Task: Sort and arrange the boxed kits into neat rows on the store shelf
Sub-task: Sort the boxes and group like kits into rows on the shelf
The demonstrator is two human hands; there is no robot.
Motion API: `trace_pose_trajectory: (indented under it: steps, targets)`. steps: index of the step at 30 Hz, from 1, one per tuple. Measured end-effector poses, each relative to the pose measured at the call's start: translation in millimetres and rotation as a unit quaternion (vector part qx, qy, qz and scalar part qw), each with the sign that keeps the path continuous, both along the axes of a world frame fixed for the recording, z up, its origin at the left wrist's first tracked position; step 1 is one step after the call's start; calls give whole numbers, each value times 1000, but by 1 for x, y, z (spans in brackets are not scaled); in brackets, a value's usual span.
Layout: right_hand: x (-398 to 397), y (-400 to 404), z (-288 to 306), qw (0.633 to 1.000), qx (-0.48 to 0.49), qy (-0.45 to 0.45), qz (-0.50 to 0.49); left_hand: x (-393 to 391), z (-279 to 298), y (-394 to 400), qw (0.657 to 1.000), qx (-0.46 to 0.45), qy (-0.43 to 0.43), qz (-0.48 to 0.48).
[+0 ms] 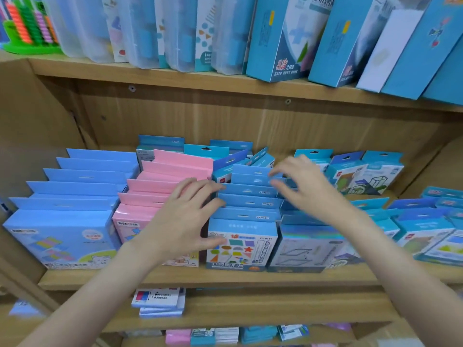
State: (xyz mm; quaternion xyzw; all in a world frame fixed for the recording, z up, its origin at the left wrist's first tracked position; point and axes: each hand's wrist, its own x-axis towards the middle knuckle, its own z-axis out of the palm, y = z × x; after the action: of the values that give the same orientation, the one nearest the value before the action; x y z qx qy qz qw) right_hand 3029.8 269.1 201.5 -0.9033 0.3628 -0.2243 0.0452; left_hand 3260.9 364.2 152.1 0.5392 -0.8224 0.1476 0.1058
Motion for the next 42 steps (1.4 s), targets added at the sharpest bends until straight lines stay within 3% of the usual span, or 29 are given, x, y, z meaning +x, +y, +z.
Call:
trace_pose_trajectory:
  steps: [7, 10, 16, 25, 31, 35, 39, 42]
  targets:
    - [36, -130, 9, 972, 65, 221, -39, -30, 22, -17, 994, 48, -99, 13]
    - [45, -140, -1, 961, 1, 275, -39, -34, 23, -26, 987, 119, -101, 39]
    - [18, -135, 27, 989, -23, 145, -35, -38, 29, -35, 974, 205, -77, 55]
    - [-15, -87, 52, 989, -126, 11, -78, -53, 36, -31, 964, 230, -95, 90]
    - [-54, -42, 64, 963, -216, -58, -151, -71, 17, -10, 984, 119, -83, 107]
    - [-87, -14, 71, 954, -218, -125, -163, -78, 1, 5, 995, 16, -50, 79]
    - [-117, 7, 75, 950, -185, -164, -189, -90, -5, 14, 996, 51, 51, 56]
    - [-140, 17, 78, 944, -161, -181, -225, -102, -6, 14, 995, 19, 92, 16]
